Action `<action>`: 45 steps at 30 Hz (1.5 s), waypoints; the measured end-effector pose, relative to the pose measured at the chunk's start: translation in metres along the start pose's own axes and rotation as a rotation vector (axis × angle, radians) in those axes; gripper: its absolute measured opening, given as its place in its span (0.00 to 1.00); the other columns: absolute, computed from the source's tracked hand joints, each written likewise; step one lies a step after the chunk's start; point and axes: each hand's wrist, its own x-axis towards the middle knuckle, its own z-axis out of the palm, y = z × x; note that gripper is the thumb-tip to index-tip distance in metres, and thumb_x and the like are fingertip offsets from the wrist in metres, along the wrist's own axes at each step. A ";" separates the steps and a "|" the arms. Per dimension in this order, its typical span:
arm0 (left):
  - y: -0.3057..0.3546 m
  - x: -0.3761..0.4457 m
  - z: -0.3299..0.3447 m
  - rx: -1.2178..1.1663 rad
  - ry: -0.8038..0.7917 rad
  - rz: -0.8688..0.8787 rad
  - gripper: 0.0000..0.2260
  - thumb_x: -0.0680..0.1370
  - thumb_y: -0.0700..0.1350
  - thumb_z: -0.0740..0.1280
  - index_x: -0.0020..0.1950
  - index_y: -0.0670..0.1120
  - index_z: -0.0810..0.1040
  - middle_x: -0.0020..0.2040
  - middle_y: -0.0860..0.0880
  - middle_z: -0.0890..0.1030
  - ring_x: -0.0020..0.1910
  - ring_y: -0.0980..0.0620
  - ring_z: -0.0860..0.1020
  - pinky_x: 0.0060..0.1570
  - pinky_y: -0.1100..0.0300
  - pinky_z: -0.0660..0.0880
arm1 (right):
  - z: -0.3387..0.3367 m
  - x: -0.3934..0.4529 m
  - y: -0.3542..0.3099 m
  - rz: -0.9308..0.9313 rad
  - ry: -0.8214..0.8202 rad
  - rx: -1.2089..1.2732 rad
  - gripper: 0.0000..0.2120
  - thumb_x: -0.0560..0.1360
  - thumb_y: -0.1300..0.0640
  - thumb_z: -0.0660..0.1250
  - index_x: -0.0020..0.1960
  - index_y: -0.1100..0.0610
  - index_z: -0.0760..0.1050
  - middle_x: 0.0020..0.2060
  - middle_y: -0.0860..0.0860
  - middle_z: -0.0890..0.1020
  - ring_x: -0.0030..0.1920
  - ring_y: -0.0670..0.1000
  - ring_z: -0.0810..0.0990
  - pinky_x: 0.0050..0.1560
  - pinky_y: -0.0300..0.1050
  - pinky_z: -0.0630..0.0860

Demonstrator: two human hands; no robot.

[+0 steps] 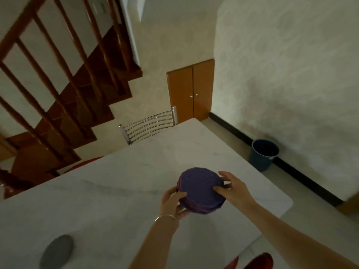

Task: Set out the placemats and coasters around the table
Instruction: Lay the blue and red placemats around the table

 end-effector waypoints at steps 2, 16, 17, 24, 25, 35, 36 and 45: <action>-0.017 0.008 0.031 0.012 0.000 0.008 0.16 0.70 0.36 0.71 0.56 0.46 0.77 0.52 0.43 0.80 0.44 0.41 0.81 0.36 0.52 0.80 | -0.029 0.011 0.023 -0.001 0.002 0.018 0.26 0.69 0.56 0.73 0.65 0.51 0.70 0.54 0.49 0.78 0.47 0.51 0.80 0.51 0.45 0.76; -0.078 0.032 0.184 -0.080 0.131 0.009 0.18 0.70 0.37 0.70 0.60 0.44 0.76 0.56 0.41 0.79 0.46 0.41 0.81 0.36 0.53 0.80 | -0.154 0.076 0.101 -0.061 -0.162 0.140 0.26 0.69 0.62 0.73 0.65 0.55 0.68 0.55 0.49 0.74 0.49 0.50 0.76 0.45 0.42 0.75; -0.076 0.034 0.186 -0.081 0.136 0.014 0.18 0.70 0.37 0.70 0.59 0.44 0.76 0.56 0.42 0.79 0.46 0.42 0.82 0.36 0.53 0.80 | -0.155 0.079 0.102 -0.062 -0.168 0.149 0.27 0.69 0.62 0.73 0.65 0.55 0.68 0.54 0.49 0.73 0.49 0.50 0.76 0.45 0.44 0.76; -0.061 0.049 0.182 -0.114 0.129 0.051 0.19 0.68 0.37 0.73 0.58 0.45 0.77 0.55 0.42 0.80 0.47 0.41 0.82 0.38 0.50 0.81 | -0.149 0.109 0.091 -0.072 -0.175 0.089 0.28 0.66 0.64 0.74 0.63 0.55 0.68 0.48 0.47 0.75 0.49 0.52 0.78 0.47 0.48 0.78; -0.057 0.051 0.178 -0.132 0.115 0.058 0.21 0.67 0.38 0.74 0.59 0.45 0.77 0.56 0.42 0.80 0.48 0.41 0.82 0.39 0.50 0.81 | -0.146 0.114 0.088 -0.069 -0.164 0.093 0.27 0.66 0.65 0.74 0.61 0.54 0.69 0.46 0.46 0.75 0.48 0.52 0.78 0.46 0.48 0.78; 0.000 0.080 0.146 -0.195 0.073 0.117 0.15 0.72 0.35 0.69 0.57 0.49 0.76 0.48 0.45 0.81 0.44 0.43 0.81 0.40 0.50 0.80 | -0.122 0.170 0.039 -0.009 -0.192 0.099 0.25 0.68 0.72 0.69 0.60 0.55 0.65 0.41 0.50 0.77 0.41 0.49 0.79 0.38 0.48 0.81; 0.005 0.081 0.141 -0.192 0.085 0.130 0.15 0.72 0.35 0.69 0.55 0.49 0.76 0.47 0.45 0.81 0.42 0.44 0.80 0.40 0.50 0.80 | -0.121 0.176 0.035 -0.034 -0.203 0.083 0.25 0.68 0.72 0.69 0.60 0.56 0.65 0.41 0.50 0.77 0.42 0.49 0.79 0.38 0.48 0.81; 0.002 0.093 0.113 -0.262 0.280 0.152 0.11 0.73 0.36 0.66 0.50 0.49 0.78 0.41 0.47 0.82 0.37 0.47 0.81 0.35 0.54 0.80 | -0.073 0.217 0.033 -0.190 -0.376 0.004 0.23 0.65 0.72 0.68 0.58 0.58 0.74 0.55 0.55 0.74 0.50 0.60 0.79 0.47 0.60 0.80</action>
